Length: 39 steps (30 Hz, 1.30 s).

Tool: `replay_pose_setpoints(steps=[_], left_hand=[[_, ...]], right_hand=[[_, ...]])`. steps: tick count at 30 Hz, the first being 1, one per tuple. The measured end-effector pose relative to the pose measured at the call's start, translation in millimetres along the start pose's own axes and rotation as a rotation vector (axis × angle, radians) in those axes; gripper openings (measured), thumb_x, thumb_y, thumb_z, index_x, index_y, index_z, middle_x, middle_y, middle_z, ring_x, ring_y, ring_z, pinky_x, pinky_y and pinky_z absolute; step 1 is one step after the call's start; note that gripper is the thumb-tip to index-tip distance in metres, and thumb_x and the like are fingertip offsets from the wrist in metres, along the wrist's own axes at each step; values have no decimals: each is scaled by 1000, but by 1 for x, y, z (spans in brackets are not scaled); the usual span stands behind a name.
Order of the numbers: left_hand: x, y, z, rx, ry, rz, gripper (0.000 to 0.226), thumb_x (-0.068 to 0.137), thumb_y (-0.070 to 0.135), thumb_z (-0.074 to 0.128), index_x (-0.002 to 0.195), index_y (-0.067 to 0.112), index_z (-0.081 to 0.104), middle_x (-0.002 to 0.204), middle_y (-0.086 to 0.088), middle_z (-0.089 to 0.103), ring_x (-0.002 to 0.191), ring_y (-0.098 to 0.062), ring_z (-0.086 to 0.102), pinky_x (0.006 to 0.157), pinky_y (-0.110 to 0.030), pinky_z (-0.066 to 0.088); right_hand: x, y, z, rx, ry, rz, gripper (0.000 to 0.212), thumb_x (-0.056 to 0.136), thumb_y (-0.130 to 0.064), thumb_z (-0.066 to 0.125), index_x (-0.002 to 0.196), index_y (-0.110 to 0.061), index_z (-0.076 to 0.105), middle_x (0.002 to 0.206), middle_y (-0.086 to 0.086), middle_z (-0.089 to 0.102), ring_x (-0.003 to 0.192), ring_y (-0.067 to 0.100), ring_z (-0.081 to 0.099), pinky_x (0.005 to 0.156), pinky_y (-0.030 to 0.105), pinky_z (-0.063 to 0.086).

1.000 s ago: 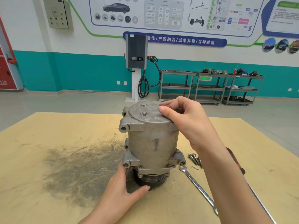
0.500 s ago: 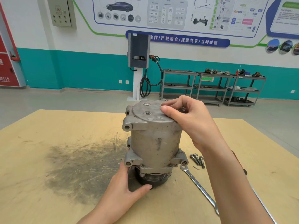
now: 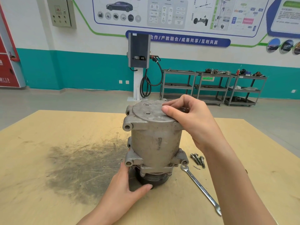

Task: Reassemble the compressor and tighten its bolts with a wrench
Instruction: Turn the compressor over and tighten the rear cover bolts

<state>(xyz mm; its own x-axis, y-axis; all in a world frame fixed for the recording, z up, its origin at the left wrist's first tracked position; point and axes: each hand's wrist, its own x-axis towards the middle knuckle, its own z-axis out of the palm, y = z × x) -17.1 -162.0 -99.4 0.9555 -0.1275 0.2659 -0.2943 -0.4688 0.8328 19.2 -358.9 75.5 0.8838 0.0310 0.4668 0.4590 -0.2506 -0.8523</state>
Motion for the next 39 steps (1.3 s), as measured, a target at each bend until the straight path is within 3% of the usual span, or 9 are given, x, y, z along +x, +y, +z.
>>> replay_pose_setpoints(steps=[5,9,12,18,21,23,30,36,39], left_hand=[[-1,0,0,10,1,-1,81,62,72,66,131,44,36,121,38,54,115,17,48,90,-1,35],[0,0,0,10,3,0,81,61,71,67,130,45,35,120,42,52,115,18,48,89,0,35],[0,0,0,5,4,5,81,61,70,68,131,45,35,121,42,52,115,18,48,88,1,35],[0,1,0,17,16,31,79,62,69,68,130,45,36,121,49,46,115,21,46,87,5,31],[0,1,0,30,19,45,79,63,70,67,131,50,32,122,54,41,116,26,40,86,7,28],[0,1,0,34,20,54,79,64,69,67,131,51,31,123,55,38,116,27,38,86,8,27],[1,2,0,33,24,69,77,64,66,69,130,51,31,121,57,37,115,30,37,85,8,26],[1,3,0,24,19,63,82,62,71,67,131,51,29,122,55,38,116,26,40,87,7,28],[1,4,0,23,17,59,82,61,72,66,131,52,29,122,56,38,116,26,40,87,7,28]], right_hand=[[-2,-1,-12,101,-179,44,15,93,-15,62,96,-23,75,98,-10,75,95,1,66,76,14,48],[-2,-2,-3,99,-50,69,3,84,-20,74,84,-17,73,93,-9,75,90,7,67,78,25,52],[-2,1,1,68,27,58,14,77,-27,79,81,-17,70,88,-10,74,84,7,66,75,26,55],[-3,-2,-11,144,-158,73,15,93,-14,62,95,-19,76,97,-6,76,92,3,66,76,16,49],[-2,-3,-6,146,-73,79,4,84,-14,73,82,-17,72,95,-3,76,91,11,67,80,26,52],[-1,-2,-2,125,8,52,13,78,-16,79,75,-17,67,90,-3,75,87,11,68,79,27,56],[-3,-1,-14,162,-172,69,16,92,-11,64,94,-21,76,98,-4,76,94,5,66,73,15,48],[-1,-2,-2,88,-2,56,10,79,-17,79,77,-17,69,90,-7,75,83,5,67,76,24,53],[-1,-2,-3,95,-20,53,6,81,-20,77,85,-19,72,89,-8,74,85,5,66,74,20,53]])
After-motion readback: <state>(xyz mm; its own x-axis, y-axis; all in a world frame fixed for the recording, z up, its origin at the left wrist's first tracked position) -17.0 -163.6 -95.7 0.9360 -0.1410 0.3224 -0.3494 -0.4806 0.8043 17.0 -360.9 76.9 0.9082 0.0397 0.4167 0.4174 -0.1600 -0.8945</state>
